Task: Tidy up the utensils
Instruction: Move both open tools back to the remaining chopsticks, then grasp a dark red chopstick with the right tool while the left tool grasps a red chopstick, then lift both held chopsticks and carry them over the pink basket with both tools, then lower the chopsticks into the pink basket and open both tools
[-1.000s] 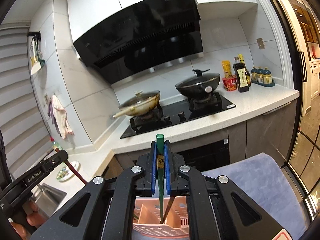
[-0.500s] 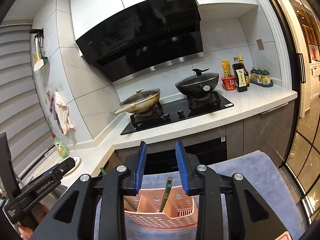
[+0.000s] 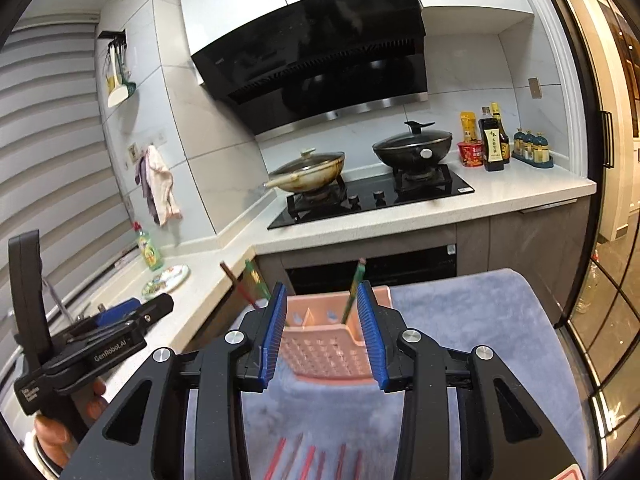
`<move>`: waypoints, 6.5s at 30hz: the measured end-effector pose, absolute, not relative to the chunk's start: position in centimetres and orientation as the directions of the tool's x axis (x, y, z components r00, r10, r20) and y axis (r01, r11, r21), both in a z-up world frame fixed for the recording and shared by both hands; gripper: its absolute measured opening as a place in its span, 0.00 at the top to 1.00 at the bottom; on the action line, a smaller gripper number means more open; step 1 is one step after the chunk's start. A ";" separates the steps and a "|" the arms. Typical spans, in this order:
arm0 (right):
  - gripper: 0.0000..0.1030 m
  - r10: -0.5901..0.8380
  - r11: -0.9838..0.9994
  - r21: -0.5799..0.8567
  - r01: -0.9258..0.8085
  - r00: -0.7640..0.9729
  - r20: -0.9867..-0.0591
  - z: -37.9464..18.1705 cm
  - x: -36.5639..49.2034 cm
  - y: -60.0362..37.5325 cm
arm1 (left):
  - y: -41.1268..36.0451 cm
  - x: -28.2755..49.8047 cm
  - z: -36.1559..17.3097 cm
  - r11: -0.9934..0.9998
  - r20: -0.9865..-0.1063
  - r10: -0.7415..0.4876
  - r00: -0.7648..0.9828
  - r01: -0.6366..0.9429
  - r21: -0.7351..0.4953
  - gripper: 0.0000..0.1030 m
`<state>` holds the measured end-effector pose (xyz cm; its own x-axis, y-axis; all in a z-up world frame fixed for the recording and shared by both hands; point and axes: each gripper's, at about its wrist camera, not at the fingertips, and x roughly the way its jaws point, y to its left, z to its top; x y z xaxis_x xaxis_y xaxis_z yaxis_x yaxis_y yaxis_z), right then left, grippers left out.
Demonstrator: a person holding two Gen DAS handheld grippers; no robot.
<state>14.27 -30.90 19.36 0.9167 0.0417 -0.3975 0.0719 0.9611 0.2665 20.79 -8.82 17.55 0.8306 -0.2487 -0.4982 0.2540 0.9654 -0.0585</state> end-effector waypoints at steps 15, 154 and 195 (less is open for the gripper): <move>0.62 0.014 0.969 0.207 0.136 0.802 -0.597 9.1 3.9 -28.9 | -6.8 11.6 8.8 0.966 -0.623 -0.185 0.760 0.258 0.029 0.34; 0.93 0.005 0.933 0.349 0.091 0.964 -0.265 24.3 13.8 -33.9 | -7.4 21.5 22.9 0.933 -0.461 -0.360 0.811 0.305 -0.192 0.93; 0.82 0.025 0.951 0.296 0.089 0.932 -0.362 20.2 24.9 -32.3 | -11.7 29.6 19.2 0.936 -0.462 -0.351 0.814 0.282 -0.212 0.56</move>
<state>24.90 -32.31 20.17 0.9317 0.0251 -0.3624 0.0895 0.9510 0.2958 29.63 -11.69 19.22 0.8143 -0.3507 -0.4625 0.2824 0.9355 -0.2121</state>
